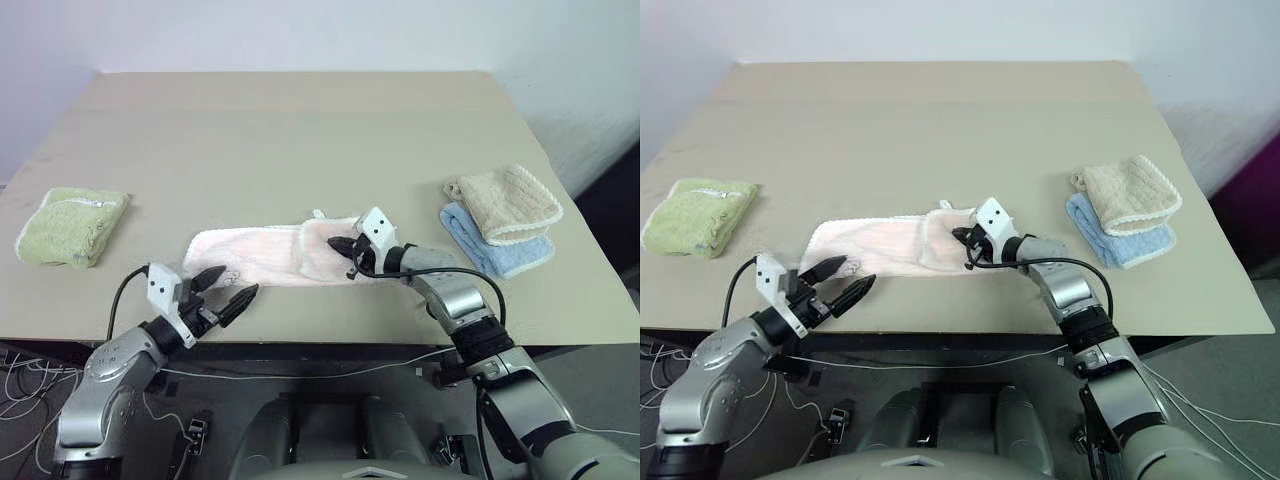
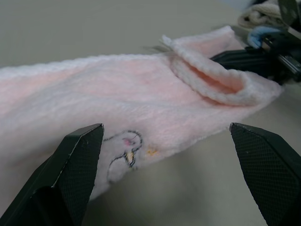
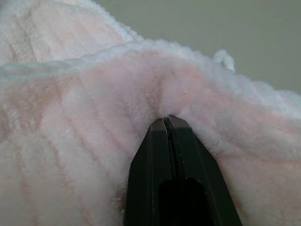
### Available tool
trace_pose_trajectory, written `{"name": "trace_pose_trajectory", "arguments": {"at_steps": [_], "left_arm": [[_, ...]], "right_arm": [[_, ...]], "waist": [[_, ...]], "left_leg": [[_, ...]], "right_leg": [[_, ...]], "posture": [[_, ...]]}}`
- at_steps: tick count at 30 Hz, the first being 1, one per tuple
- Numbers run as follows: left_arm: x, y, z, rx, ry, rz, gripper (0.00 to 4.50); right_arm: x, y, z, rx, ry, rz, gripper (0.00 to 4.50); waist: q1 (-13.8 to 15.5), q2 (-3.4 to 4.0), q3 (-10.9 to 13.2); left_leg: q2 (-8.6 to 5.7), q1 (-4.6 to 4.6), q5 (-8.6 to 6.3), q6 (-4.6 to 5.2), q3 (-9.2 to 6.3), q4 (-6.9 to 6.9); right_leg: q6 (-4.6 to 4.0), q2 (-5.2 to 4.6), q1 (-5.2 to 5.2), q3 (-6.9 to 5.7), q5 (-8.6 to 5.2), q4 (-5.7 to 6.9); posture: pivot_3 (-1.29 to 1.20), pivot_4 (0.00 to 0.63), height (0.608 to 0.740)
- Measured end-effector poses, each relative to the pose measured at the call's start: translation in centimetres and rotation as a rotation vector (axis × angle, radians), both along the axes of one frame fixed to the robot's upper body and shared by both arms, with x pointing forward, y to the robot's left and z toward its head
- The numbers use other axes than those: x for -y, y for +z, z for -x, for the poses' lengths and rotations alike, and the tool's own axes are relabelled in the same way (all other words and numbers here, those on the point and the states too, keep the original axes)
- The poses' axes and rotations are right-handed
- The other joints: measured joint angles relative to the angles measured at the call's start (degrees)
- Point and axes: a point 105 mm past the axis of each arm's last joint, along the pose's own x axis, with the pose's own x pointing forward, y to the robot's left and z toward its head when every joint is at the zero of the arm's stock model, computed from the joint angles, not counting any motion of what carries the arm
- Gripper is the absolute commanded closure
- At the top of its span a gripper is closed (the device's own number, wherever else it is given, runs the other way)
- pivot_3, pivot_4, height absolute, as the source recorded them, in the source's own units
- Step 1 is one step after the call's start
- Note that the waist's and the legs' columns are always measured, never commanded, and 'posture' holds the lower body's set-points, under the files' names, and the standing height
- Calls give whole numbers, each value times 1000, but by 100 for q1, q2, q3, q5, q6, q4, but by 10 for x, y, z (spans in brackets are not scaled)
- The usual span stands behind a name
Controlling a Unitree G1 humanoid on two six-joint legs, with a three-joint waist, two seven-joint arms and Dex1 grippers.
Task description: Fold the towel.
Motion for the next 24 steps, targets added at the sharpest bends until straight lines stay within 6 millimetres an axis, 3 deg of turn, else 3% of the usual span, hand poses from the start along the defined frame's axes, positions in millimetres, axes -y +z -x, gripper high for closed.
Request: {"name": "trace_pose_trajectory", "arguments": {"at_steps": [3,9,12,17,24], "left_arm": [[-8,7,-1,-1,101,91,0],[-31,2,8,-85,310,246,0],[-36,-3,19,-132,407,407,0],[-37,-14,30,-220,504,594,0],[-33,-8,14,-287,560,753,0]], "right_arm": [[-1,9,3,22,25,-20,4456],[3,65,10,131,95,-140,4456],[9,82,11,157,108,-164,4456],[13,91,9,180,110,-167,4456],[11,92,9,178,119,-173,4456]], "waist": [[5,0,1],[15,0,2],[18,-1,2],[27,-1,2],[36,-1,2]], "left_leg": [[0,-1,0,0,0,1],[0,-1,0,0,-1,1],[0,-2,-1,0,-1,1],[0,-1,0,0,-3,3],[-4,-2,0,-1,-4,5]], "right_leg": [[0,-1,0,0,0,-1],[0,-1,2,0,0,-2],[0,-4,3,1,0,-6],[-1,-4,8,2,0,-7],[0,-3,8,-2,0,-8]], "posture": [[0,150,740],[0,150,740],[0,150,740],[0,150,740],[0,150,740]]}}
